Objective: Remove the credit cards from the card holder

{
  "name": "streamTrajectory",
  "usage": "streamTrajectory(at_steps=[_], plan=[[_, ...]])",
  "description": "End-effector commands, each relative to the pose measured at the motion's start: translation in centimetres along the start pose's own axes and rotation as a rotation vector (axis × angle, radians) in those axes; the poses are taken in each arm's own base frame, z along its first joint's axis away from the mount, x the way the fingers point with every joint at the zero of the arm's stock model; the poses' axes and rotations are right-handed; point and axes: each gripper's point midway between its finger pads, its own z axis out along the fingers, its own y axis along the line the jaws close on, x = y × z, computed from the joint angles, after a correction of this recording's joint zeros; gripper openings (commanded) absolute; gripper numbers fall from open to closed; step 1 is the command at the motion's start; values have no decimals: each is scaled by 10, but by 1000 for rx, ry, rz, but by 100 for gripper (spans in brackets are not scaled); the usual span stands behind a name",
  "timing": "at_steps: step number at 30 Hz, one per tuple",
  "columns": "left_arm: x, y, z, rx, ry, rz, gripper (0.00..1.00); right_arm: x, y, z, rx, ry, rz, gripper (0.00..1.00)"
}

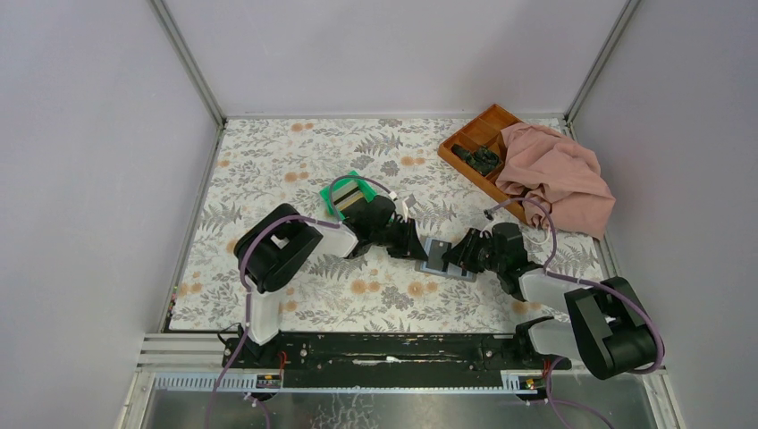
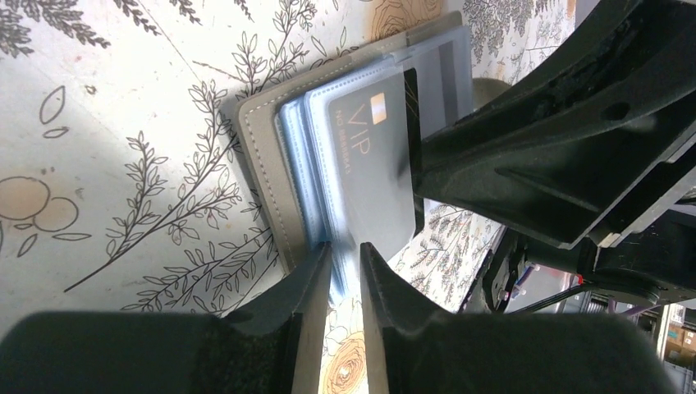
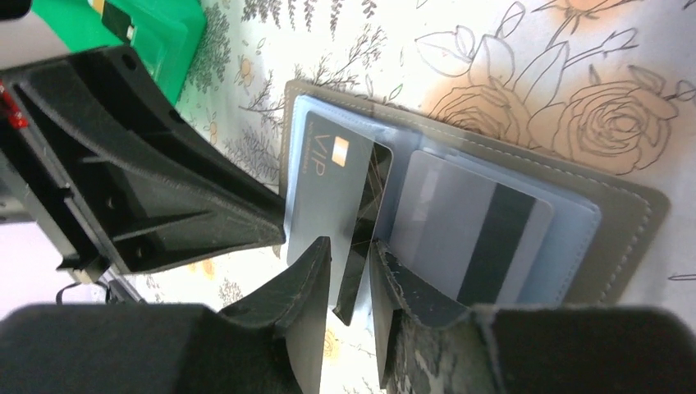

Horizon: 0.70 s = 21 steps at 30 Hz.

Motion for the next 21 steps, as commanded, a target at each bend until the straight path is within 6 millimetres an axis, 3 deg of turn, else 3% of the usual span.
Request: streamTrajectory(at_steps=[1, 12, 21], plan=[[19, 36, 6, -108, 53, -50, 27, -4, 24, -5, -120, -14, -25, 30], [20, 37, 7, -109, 57, -54, 27, -4, 23, -6, -118, -13, -30, 15], [21, 35, 8, -98, 60, -59, 27, -9, 33, -9, -162, -38, -36, 18]])
